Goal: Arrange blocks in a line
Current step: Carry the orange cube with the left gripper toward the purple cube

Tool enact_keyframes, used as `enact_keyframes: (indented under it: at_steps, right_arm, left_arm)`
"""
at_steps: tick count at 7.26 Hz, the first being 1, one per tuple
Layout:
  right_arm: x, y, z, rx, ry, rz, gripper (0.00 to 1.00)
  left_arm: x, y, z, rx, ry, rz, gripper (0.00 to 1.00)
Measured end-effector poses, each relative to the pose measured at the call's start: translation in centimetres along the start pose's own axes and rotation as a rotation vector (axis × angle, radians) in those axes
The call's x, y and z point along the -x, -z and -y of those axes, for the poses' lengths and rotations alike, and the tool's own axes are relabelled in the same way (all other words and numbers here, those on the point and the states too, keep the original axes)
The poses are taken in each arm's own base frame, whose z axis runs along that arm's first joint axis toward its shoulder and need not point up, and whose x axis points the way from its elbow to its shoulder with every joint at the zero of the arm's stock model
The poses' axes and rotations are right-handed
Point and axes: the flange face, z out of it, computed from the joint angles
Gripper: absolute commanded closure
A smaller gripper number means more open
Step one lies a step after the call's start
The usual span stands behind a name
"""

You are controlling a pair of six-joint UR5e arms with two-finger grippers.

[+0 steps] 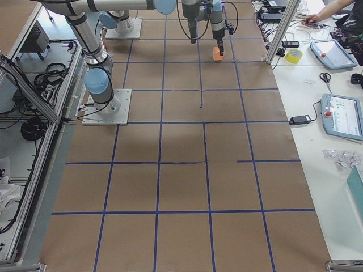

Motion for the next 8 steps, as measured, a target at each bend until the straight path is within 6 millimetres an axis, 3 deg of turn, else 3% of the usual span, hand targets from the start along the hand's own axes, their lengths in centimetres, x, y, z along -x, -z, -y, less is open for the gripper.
enact_keyframes:
  at_steps: [1, 3, 6, 8]
  right_arm:
    - [0.0, 0.0, 0.0, 0.001, -0.001, -0.002, 0.0]
    - [-0.1, -0.1, 0.0, 0.004, -0.001, -0.005, 0.0]
    - [-0.1, -0.1, -0.1, 0.006, -0.002, -0.006, 0.0]
    - [-0.1, -0.1, 0.0, 0.005, -0.001, -0.006, 0.0]
  left_arm:
    - [2.4, 2.1, 1.5, -0.019, 0.027, 0.037, 0.99]
    - [10.6, 7.6, 5.0, 0.011, 0.022, 0.079, 1.0]
    - [27.6, 14.8, 7.7, 0.079, 0.049, 0.097, 1.0]
    - [39.2, 16.0, 7.5, 0.101, 0.049, 0.103, 1.0]
